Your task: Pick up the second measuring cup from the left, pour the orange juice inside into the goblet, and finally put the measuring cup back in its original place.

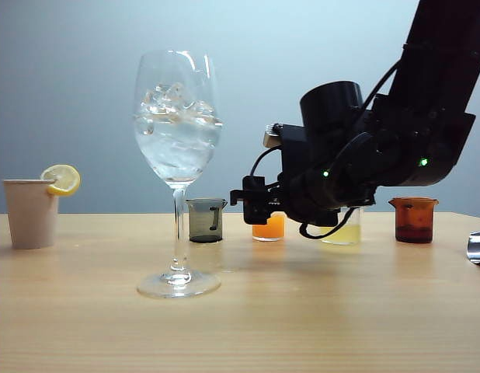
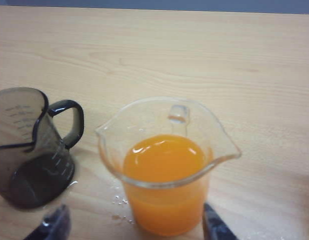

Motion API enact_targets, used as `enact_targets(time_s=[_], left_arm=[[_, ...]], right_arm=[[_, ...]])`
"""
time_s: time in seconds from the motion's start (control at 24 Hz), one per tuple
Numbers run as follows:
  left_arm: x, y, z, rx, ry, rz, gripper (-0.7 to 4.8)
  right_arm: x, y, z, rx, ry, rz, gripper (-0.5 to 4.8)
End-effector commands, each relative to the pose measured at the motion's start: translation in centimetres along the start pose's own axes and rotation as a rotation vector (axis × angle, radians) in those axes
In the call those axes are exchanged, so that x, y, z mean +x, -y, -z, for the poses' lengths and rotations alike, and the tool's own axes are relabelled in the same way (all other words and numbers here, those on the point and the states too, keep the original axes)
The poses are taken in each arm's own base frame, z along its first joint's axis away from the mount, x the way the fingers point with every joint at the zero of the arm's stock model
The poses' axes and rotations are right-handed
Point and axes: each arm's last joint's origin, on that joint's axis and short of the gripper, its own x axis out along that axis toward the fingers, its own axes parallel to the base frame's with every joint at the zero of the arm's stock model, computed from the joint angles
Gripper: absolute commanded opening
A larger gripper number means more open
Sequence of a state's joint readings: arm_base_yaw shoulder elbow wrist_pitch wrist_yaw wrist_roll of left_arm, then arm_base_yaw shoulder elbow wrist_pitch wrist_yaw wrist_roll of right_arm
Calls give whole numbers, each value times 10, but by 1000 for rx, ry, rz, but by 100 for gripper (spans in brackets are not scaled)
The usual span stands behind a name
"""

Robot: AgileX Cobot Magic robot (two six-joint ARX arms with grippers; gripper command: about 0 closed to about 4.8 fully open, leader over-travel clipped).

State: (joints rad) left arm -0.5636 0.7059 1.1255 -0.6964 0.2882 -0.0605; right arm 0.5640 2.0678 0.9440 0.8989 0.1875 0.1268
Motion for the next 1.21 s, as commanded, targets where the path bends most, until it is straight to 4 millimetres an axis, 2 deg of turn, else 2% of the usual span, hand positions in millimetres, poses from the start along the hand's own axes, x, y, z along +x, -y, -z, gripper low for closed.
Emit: enact_targets(time_s=[0.04,0.33,1.21], left_arm=[[-2,1,-4,10,29,11,-6],[-2,1,-5,13,40,11,-6],[-2,1,-6,16,49,12,-6]], right_arm=[[1,-1,-3,43,6,44,338],[13,-4,-15,80,-10,81,338],[21,-24,-5,66,-12,149,338]])
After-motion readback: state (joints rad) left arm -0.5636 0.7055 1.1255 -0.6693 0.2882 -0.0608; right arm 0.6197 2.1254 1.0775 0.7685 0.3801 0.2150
